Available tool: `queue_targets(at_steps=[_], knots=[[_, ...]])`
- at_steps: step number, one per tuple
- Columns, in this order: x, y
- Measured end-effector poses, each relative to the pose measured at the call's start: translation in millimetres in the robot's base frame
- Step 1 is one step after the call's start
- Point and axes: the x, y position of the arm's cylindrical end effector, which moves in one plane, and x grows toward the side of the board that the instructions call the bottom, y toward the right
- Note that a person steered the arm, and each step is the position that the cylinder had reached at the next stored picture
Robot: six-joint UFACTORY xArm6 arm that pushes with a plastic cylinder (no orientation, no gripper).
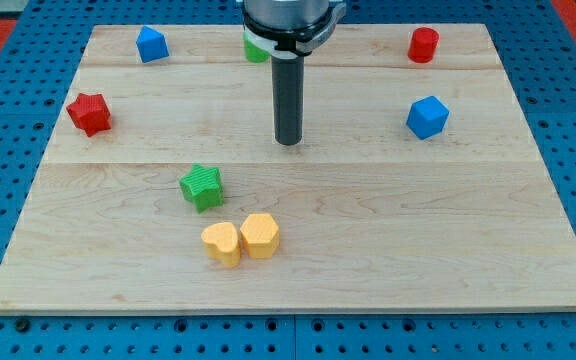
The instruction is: Keep the arm parallel right to the yellow hexagon
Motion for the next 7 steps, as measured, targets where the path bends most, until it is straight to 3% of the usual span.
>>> queue_targets(at_steps=[1, 3, 7], knots=[[3.7, 7.0], [75.3, 104.8], [121.1, 109.2]])
